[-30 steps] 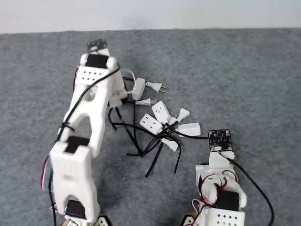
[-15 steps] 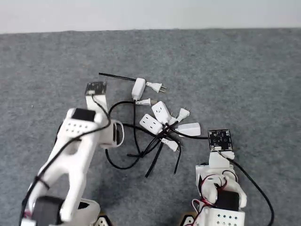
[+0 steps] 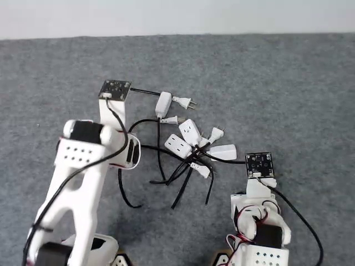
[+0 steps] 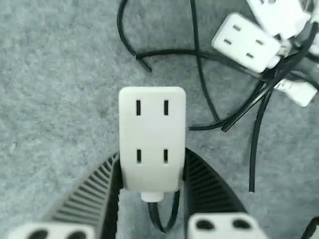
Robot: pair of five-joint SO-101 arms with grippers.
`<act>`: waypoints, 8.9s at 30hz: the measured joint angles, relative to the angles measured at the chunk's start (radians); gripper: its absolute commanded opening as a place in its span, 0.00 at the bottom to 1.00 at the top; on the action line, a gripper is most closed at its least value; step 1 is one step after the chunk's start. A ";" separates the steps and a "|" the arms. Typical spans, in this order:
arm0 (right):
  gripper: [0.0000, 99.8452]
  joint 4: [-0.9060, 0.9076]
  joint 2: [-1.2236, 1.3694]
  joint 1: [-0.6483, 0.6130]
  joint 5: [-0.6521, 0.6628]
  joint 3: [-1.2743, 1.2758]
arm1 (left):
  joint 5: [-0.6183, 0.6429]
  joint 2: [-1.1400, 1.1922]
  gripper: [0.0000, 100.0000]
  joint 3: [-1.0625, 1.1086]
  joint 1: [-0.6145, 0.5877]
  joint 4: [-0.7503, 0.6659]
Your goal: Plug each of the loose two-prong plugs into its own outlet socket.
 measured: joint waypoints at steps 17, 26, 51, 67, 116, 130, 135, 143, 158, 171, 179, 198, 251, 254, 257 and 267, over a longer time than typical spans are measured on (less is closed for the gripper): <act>0.04 0.000 0.000 0.000 0.000 0.000 | 0.261 0.493 0.01 0.071 0.000 -0.555; 0.04 0.000 0.000 0.000 0.000 0.000 | 0.229 0.509 0.08 0.063 -0.057 -0.560; 0.04 0.000 0.000 0.000 0.000 0.000 | 0.112 0.284 0.25 0.204 -0.066 -0.428; 0.04 0.000 0.000 0.000 0.000 0.000 | 0.071 0.245 0.25 0.184 -0.129 -0.362; 0.04 0.000 0.000 0.000 0.000 0.000 | 0.095 0.554 0.01 -0.178 -0.028 -0.433; 0.04 0.000 0.000 0.000 0.000 0.000 | 0.117 0.649 0.01 -0.213 -0.023 -0.470; 0.04 0.000 0.000 0.000 0.000 0.000 | 0.115 0.654 0.01 -0.247 -0.021 -0.470; 0.04 0.000 0.000 0.000 0.000 0.000 | 0.118 0.532 0.02 -0.212 -0.028 -0.485; 0.04 0.000 0.000 0.000 0.000 0.000 | 0.098 0.384 0.01 -0.011 -0.166 -0.582; 0.04 0.000 0.000 0.000 0.000 0.000 | 0.049 0.184 0.02 0.290 -0.175 -0.534; 0.04 0.000 0.000 0.000 0.000 0.000 | 0.114 -0.018 0.02 0.400 -0.149 -0.611; 0.04 0.000 0.000 0.000 0.000 0.000 | 0.199 0.489 0.01 -0.003 -0.077 -0.614; 0.04 -0.149 -0.002 0.143 0.192 -0.006 | 0.150 0.354 0.01 -0.015 -0.371 -0.563; 0.04 -0.287 -0.002 0.173 0.325 -0.006 | 0.094 0.282 0.02 0.163 -0.394 -0.707; 0.08 -0.399 -0.002 0.175 0.351 -0.006 | 0.043 0.204 0.02 0.311 -0.410 -0.799; 0.14 -0.402 0.000 0.025 0.361 -0.161 | -0.063 0.137 0.02 0.404 -0.456 -0.873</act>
